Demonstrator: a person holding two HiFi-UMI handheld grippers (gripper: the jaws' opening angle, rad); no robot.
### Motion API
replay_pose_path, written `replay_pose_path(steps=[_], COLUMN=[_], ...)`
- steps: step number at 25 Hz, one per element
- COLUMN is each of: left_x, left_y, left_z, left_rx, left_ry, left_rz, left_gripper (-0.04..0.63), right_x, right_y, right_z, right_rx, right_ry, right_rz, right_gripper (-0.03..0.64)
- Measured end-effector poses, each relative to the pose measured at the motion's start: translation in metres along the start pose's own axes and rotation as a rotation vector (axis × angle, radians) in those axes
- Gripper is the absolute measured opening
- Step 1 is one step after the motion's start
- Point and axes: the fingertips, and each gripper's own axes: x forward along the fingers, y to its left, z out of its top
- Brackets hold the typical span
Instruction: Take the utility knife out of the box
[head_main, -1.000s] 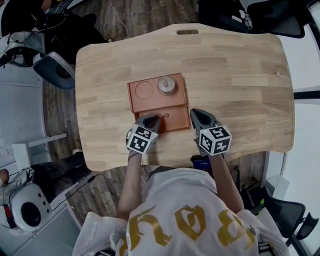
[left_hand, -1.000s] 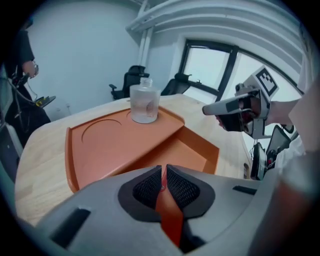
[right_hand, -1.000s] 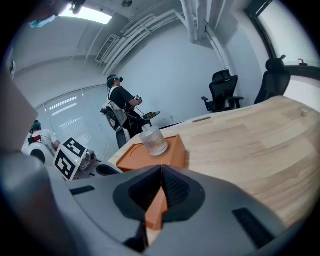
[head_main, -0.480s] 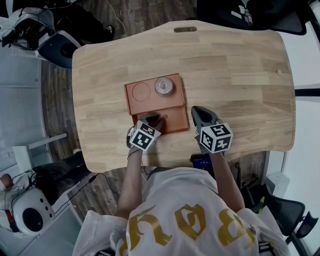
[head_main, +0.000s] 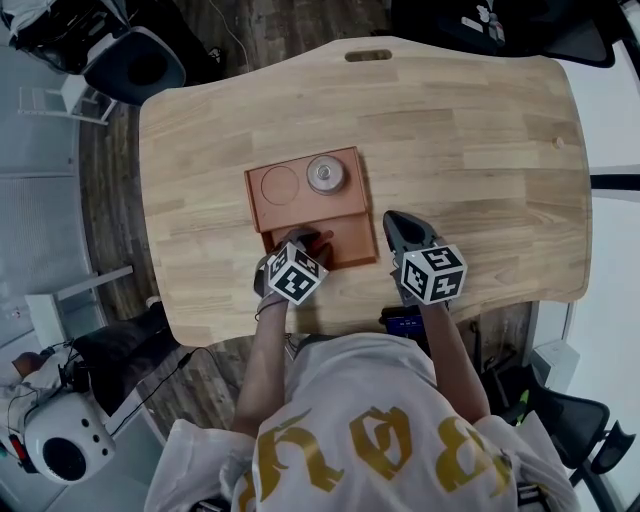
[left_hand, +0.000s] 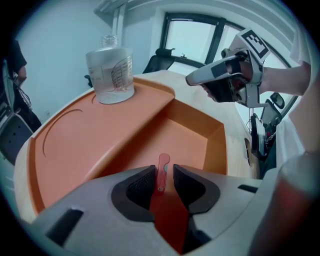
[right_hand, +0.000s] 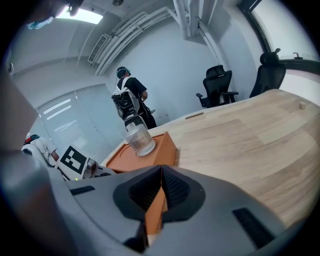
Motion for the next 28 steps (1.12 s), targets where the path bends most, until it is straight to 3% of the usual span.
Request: replay_pose_path(steps=[8,24,28], left_x=[0.002,-0.001,-0.005], left_y=[0.002,0.004,0.003], left_z=[0.0,0.001,0.005], left_rx=[0.098,0.036,0.043], left_ry=[0.009,0.0,-0.005], left_rz=[0.056,0.043,0.049], left_gripper=[0.081,0.058,0.058], right_x=[0.0,-0.003,-0.009], right_y=[0.002,0.007,0.007], right_z=[0.004,0.009,0.015], right_rx=[0.022,0.001,0.049], right_ry=[-0.022,-0.022,-0.052], right_rz=[0.031,0.027,0.04], right_gripper=[0.012,0.012,0.012])
